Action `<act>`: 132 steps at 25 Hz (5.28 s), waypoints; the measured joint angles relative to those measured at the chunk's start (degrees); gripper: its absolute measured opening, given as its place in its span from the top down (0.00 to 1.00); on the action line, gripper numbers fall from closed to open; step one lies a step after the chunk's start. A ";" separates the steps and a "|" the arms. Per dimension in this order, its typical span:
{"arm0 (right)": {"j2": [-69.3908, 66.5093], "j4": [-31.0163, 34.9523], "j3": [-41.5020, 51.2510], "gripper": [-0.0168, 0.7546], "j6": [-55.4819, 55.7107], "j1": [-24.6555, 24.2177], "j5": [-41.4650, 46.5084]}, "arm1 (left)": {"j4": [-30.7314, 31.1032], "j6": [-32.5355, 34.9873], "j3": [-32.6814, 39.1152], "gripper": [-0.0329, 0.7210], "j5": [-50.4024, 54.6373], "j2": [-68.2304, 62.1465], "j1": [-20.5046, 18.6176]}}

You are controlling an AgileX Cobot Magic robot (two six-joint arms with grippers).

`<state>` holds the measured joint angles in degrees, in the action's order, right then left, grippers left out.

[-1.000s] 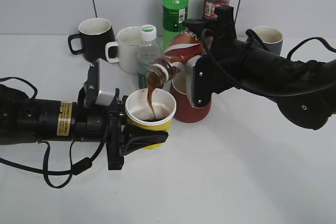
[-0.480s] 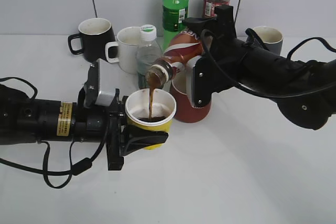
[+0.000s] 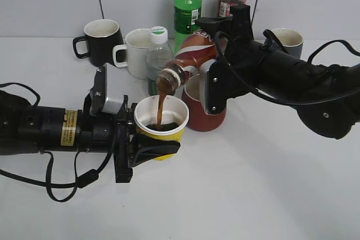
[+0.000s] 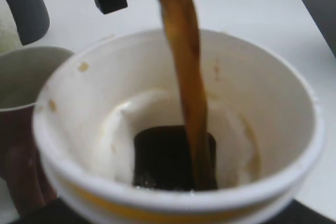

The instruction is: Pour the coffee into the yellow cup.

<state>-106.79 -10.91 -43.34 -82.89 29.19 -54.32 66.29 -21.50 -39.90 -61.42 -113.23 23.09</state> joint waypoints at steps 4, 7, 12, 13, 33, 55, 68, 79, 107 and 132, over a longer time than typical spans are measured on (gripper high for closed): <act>0.00 0.00 0.00 0.31 0.00 0.00 0.00 | 0.00 0.00 0.00 0.49 0.00 0.00 0.00; 0.00 0.06 0.00 0.31 1.15 0.00 0.00 | 0.00 0.00 0.00 0.49 0.00 0.00 0.00; 0.00 0.09 0.00 0.31 4.72 0.00 0.00 | 0.00 0.00 0.00 0.49 0.00 0.00 0.00; 0.00 0.09 0.00 0.31 5.50 0.00 0.00 | 0.00 0.00 0.00 0.49 0.00 0.00 0.00; 0.00 12.62 0.71 0.31 53.29 0.04 -0.46 | -14.88 0.00 0.00 0.49 -2.69 0.00 -4.74; -9.01 18.11 13.26 0.31 76.47 -11.02 -10.78 | -29.55 7.76 0.04 0.49 2.35 -4.98 -11.63; -12.73 17.99 13.26 0.31 76.60 -11.02 -13.23 | -31.54 11.71 -5.90 0.49 -3.58 -14.89 -11.63; -12.73 17.99 13.14 0.31 76.60 -11.02 -13.29 | -31.59 11.93 -7.43 0.36 -5.49 -18.63 -11.63; -22.23 18.07 6.01 0.21 81.38 -11.02 -15.26 | -41.72 11.93 5.17 0.21 -3.52 -9.86 -11.63; 0.79 19.52 15.09 0.21 80.94 -11.02 21.72 | -48.54 4.06 8.06 0.21 37.60 14.71 -9.17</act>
<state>-106.00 8.61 -28.25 -1.95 18.16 -32.60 17.75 -17.44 -31.84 -23.83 -98.53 13.92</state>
